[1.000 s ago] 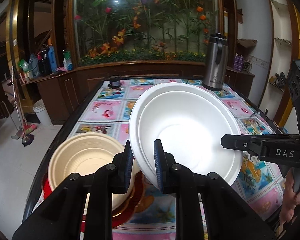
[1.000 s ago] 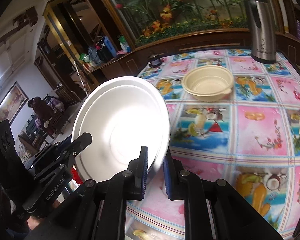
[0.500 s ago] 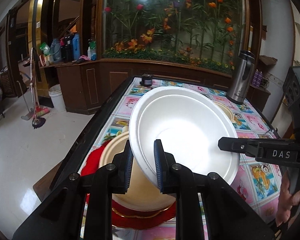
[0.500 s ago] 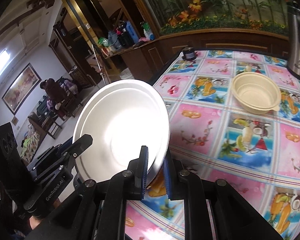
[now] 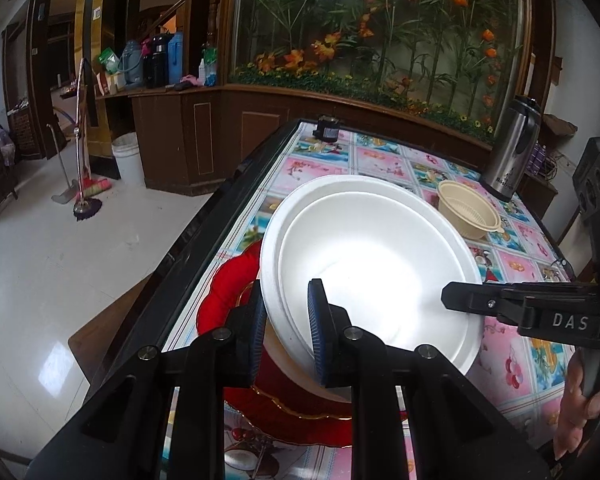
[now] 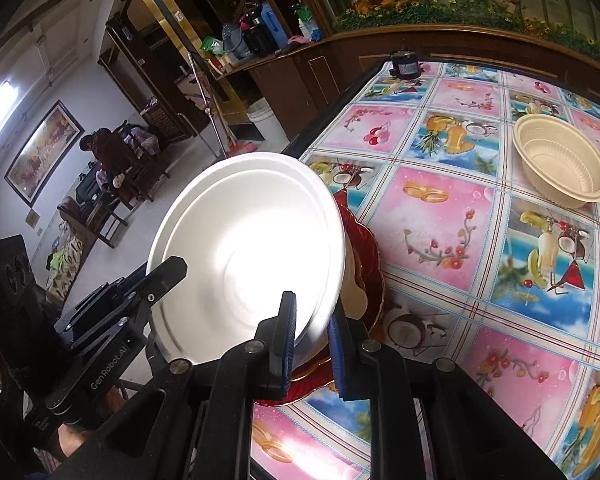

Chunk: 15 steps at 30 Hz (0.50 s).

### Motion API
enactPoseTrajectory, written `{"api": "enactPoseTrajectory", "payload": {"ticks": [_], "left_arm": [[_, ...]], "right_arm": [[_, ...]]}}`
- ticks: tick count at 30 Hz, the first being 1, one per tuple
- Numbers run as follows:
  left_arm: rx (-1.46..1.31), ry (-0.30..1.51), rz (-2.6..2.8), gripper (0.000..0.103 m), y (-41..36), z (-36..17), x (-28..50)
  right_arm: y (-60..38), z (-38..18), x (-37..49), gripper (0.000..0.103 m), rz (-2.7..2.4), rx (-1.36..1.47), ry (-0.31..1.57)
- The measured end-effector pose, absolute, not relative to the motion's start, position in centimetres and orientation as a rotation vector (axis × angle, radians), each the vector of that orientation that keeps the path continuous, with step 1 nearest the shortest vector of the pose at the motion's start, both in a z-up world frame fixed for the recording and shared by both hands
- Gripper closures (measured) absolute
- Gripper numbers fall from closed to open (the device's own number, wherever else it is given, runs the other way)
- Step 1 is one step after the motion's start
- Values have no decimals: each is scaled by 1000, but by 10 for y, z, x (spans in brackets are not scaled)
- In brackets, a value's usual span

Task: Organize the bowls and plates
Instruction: 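Carry the white plate over the plate stack with the left gripper, then lower the white plate onto the stack and open the left gripper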

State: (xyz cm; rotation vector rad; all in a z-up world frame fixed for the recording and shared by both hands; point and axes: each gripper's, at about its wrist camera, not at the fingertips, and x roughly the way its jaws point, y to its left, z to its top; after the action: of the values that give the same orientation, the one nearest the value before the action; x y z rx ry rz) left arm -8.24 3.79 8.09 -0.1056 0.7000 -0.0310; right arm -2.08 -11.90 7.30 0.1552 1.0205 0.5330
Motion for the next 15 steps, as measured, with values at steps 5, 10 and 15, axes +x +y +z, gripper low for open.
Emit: {"api": "enactPoseTrajectory", "payload": {"ticks": [5,10,15], "left_arm": [[-120,721,-24,86,41,73,-79],[-121,723,-21,86,41,72,-79],[-125,727,-18,86,43,71,-80]], "right_arm": [[-112,68,-21,86,532,141,1030],[-110,65,-21,86,531,144,1036],[-109,66,-23,85,531,139,1034]]}}
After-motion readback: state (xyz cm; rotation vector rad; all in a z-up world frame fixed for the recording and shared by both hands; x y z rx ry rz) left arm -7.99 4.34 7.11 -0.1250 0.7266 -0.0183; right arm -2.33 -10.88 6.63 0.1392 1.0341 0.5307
